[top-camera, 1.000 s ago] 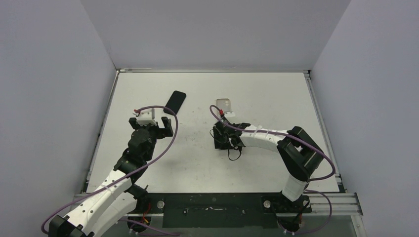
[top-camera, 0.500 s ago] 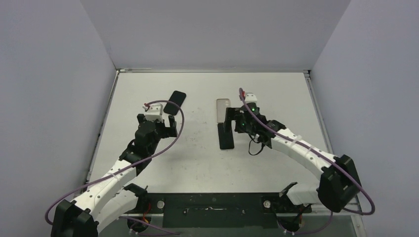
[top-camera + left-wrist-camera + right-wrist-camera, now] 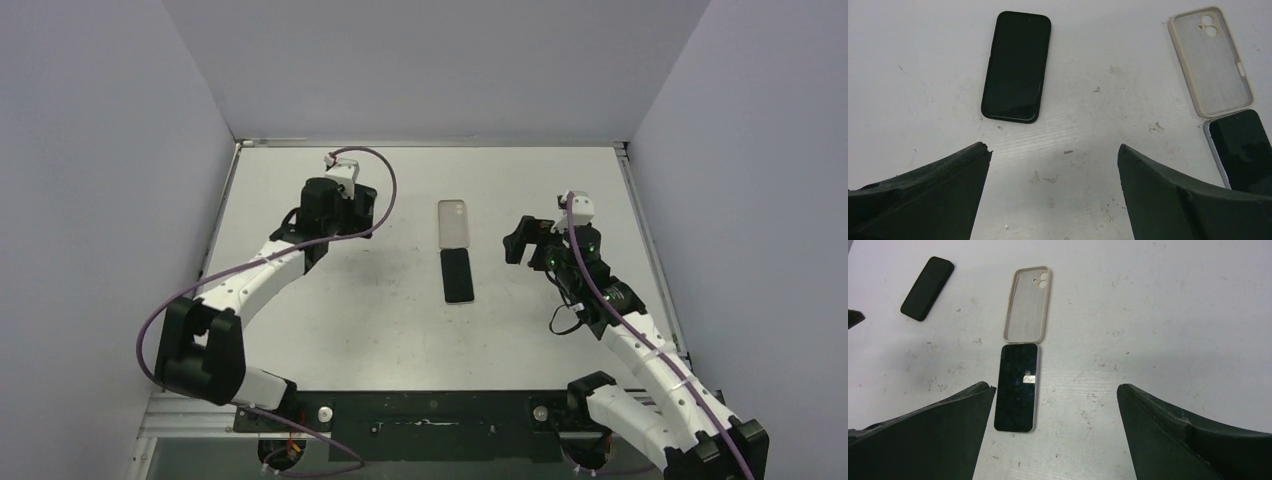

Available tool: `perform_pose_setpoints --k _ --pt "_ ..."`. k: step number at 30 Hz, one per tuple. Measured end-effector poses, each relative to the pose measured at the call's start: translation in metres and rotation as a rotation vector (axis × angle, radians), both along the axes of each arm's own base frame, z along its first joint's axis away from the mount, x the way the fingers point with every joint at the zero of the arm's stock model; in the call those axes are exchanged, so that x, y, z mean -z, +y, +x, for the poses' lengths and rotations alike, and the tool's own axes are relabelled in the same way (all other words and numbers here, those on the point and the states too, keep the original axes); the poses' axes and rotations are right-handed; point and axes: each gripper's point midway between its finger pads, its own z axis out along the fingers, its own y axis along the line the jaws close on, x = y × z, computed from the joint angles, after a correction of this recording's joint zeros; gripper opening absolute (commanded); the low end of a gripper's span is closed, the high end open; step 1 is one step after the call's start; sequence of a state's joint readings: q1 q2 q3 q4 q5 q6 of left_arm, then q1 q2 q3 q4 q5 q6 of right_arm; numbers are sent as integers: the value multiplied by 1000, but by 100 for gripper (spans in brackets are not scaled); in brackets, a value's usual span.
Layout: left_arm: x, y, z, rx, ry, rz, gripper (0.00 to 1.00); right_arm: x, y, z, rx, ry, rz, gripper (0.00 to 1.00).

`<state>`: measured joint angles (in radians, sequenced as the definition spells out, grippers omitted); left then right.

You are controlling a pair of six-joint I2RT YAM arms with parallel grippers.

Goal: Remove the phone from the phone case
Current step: Pick up the phone at the center of the board.

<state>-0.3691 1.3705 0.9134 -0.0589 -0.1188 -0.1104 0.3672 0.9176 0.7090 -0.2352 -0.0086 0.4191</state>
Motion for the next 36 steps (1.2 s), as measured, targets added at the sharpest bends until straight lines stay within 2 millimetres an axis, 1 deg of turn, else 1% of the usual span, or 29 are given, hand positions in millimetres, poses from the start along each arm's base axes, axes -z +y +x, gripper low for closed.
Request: perform_pose_setpoints --k 3,5,12,15,19,21,26,31,36 --pt "12 0 24 13 47 31 97 -11 -3 -5 -3 -51 9 100" --pt "23 2 39 19 79 50 97 -14 -4 -8 -5 -68 11 100" --pt "67 16 93 53 192 104 97 -17 -5 -9 -8 -91 10 100" --pt "82 21 109 72 224 113 97 -16 -6 -10 -8 -95 12 100" --pt "97 22 131 108 248 105 97 -15 -7 -10 1 -97 10 100" --pt "104 21 137 126 254 99 97 -16 -8 -9 5 -99 9 100" --pt "117 20 144 173 268 85 97 -16 -9 -9 13 -101 7 100" --pt "123 15 158 206 260 72 97 -15 -10 -8 19 -100 6 100" --pt "130 13 160 219 266 75 97 -12 -9 -7 20 -88 4 100"
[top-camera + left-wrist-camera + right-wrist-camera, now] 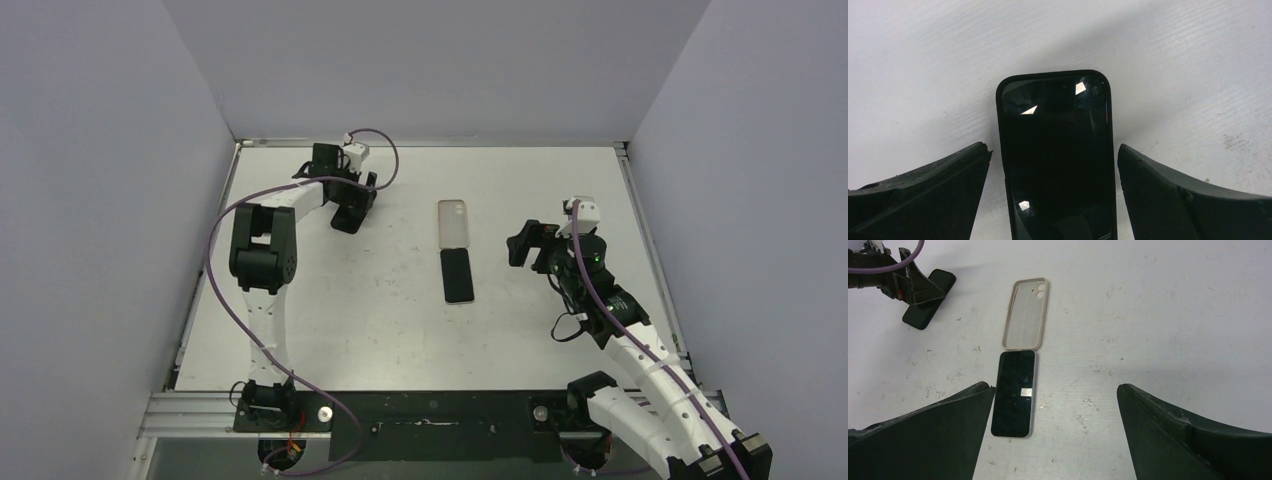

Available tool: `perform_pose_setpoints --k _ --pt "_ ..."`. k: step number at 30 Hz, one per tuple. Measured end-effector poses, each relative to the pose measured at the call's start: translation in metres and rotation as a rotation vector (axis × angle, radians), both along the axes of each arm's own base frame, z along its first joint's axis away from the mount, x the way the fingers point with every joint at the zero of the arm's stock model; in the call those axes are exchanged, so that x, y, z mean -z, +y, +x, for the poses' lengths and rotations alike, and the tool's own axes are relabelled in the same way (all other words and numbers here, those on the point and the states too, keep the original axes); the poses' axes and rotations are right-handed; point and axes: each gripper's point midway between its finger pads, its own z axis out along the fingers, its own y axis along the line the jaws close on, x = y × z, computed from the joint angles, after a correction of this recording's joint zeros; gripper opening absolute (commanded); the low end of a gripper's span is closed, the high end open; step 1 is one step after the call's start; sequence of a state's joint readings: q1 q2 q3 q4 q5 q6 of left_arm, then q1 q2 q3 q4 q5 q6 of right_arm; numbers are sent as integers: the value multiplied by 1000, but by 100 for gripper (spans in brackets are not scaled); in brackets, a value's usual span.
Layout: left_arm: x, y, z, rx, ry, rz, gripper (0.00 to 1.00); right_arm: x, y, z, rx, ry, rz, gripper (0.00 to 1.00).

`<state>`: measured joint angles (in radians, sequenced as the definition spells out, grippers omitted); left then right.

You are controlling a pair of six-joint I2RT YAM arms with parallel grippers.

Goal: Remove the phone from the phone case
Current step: Pick up the phone at the center of the board.

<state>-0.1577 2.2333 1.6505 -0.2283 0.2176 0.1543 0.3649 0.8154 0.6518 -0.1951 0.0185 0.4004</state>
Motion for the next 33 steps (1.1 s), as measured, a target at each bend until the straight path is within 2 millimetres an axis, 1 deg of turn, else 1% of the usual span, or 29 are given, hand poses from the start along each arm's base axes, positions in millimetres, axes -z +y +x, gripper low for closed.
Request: perform_pose_setpoints --k 3,8,11,14,15,19,21,24,26,29,33 --pt "7 1 2 13 3 15 96 1 0 0 1 4 3 100" --pt "7 0 3 24 2 18 89 3 1 1 3 14 7 99" --pt "7 0 3 27 8 23 78 6 1 1 3 22 7 98" --pt "8 1 2 27 18 28 58 6 3 1 -2 24 10 96" --pt "8 1 2 26 20 27 54 6 3 1 -4 24 11 95" --pt "7 1 0 22 20 18 44 6 7 -1 -23 30 27 94" --pt "7 1 -4 11 26 8 39 6 9 -1 -30 33 36 93" --pt "5 1 -20 -22 53 -24 30 5 12 -3 -44 37 47 93" --pt "4 -1 -35 -61 84 -65 26 5 16 -3 -56 37 62 92" --pt "1 -4 -58 -125 129 -135 25 5 24 -3 -76 39 79 92" --pt "-2 -9 -96 -211 191 -224 27 12 47 -6 -143 59 79 92"
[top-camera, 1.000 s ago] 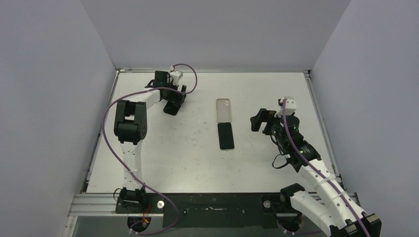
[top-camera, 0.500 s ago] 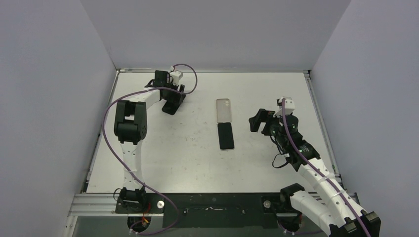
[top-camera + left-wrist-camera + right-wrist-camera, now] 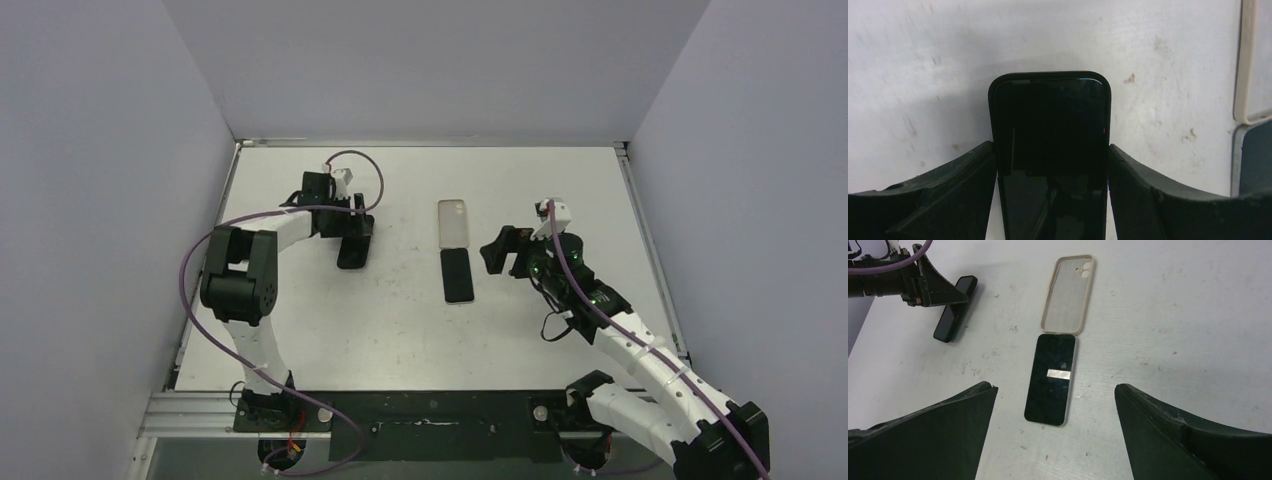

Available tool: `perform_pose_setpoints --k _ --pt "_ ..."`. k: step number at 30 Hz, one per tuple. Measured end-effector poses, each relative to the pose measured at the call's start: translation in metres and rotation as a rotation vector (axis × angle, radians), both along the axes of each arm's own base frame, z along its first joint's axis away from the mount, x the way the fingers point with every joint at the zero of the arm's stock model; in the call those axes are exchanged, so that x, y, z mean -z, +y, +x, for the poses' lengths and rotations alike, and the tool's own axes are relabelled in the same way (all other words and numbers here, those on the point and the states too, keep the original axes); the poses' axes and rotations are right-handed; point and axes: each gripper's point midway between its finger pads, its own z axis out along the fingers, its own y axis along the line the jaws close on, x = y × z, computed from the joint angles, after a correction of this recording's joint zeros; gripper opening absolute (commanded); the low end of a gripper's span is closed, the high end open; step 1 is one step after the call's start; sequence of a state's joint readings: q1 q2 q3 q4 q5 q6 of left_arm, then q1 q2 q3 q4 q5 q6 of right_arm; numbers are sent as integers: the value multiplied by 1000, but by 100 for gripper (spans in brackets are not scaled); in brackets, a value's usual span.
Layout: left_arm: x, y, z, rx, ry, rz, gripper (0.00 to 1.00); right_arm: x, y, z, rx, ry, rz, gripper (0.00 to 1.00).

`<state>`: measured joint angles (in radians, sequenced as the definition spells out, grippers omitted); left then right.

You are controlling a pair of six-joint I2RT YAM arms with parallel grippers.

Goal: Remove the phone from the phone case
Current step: Pick up the phone at the center of the board.

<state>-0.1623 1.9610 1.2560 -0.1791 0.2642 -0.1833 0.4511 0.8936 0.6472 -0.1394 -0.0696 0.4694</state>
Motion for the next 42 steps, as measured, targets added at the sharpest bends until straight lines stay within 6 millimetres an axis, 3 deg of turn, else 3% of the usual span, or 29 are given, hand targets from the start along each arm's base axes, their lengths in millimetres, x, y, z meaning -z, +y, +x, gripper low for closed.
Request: perform_pose_setpoints --k 1,4,5,9,14,22,33,42 --pt "-1 -1 -9 -16 12 -15 27 2 6 -1 -18 2 -2 92" --pt "-5 -6 -37 -50 38 -49 9 9 27 -7 -80 15 -3 92" --pt "-9 -7 -46 -60 41 -59 7 12 34 -8 -96 22 -1 92" --pt "-31 -10 -73 -112 9 -111 7 21 54 -12 -150 36 7 93" --pt "-56 -9 -89 -196 -63 -188 7 27 73 -13 -194 46 30 93" --pt "-60 -18 -120 -337 -40 -334 5 35 119 -21 -299 69 110 92" --pt "-88 -29 -136 -496 -54 -553 1 67 186 -49 -469 183 180 90" --pt "-91 -44 -148 -525 -35 -626 1 43 221 -47 -537 142 227 81"
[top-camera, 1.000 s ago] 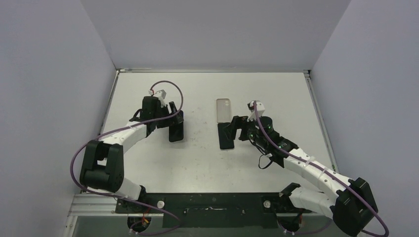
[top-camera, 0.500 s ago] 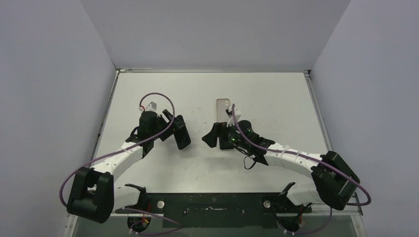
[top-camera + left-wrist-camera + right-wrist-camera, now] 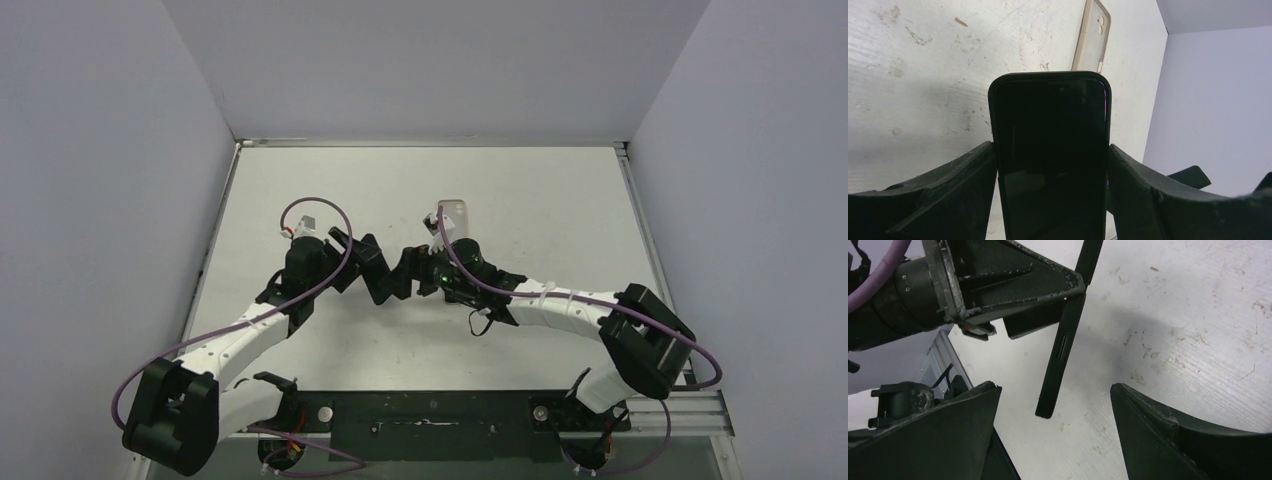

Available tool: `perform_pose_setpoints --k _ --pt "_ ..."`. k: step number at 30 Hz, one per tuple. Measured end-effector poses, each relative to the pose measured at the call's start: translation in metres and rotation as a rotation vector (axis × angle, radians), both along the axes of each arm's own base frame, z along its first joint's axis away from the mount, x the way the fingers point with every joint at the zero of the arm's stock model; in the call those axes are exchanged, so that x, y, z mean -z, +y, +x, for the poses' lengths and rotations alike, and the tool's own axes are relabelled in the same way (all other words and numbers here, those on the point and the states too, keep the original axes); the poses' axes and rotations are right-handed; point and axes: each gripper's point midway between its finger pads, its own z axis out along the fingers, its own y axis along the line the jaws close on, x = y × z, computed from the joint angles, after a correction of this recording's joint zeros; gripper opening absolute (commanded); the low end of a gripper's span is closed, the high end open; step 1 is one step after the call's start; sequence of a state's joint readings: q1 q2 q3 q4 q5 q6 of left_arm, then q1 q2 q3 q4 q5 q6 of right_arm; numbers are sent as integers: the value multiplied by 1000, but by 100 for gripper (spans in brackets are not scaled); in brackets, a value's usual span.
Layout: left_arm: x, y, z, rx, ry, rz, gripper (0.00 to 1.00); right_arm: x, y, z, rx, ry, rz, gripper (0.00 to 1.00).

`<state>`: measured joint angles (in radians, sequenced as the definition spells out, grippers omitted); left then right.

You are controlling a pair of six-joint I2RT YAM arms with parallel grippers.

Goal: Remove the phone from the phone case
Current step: Pick up the phone at the center of the board.

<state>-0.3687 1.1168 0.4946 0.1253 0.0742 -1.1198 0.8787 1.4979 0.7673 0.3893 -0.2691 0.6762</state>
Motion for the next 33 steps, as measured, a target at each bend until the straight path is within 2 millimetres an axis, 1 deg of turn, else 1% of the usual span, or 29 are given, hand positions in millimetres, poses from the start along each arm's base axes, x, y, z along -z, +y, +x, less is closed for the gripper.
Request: perform_pose_setpoints --k 3,5,9,14,15,17,21,23,25,26,27,28,31,33 --pt "-6 -4 -1 -2 -14 -12 1 -3 8 3 -5 -1 5 73" --pt "-10 -6 -2 -3 -25 -24 1 -1 13 6 -3 5 4 63" --pt "-17 -10 -2 -2 -48 -34 4 9 16 5 -7 29 -9 45" --pt "-22 -15 -2 14 -78 -32 18 14 20 5 -17 41 -11 12" --pt "-21 -14 -2 12 -84 -26 22 14 21 6 -16 42 -13 7" --pt "-22 -12 -1 11 -100 -8 29 18 19 9 -5 44 -26 0" --pt "-26 -11 0 27 -134 21 46 16 20 10 -11 41 -17 0" --pt "-30 -10 0 40 -163 40 55 14 19 12 -7 36 -8 0" --pt "-38 -9 0 55 -205 59 61 8 19 13 -10 35 8 0" --pt "-42 -8 -1 66 -234 77 74 3 17 15 -6 38 24 0" --pt "-49 -7 0 72 -266 84 94 -3 14 18 -4 38 40 0" --pt "-57 -6 1 78 -307 92 97 -8 10 21 4 39 54 0" --pt "-85 -3 4 85 -423 88 97 -17 -8 30 33 47 85 0" --pt "-98 -1 6 99 -477 80 97 -22 -21 33 53 49 102 0"
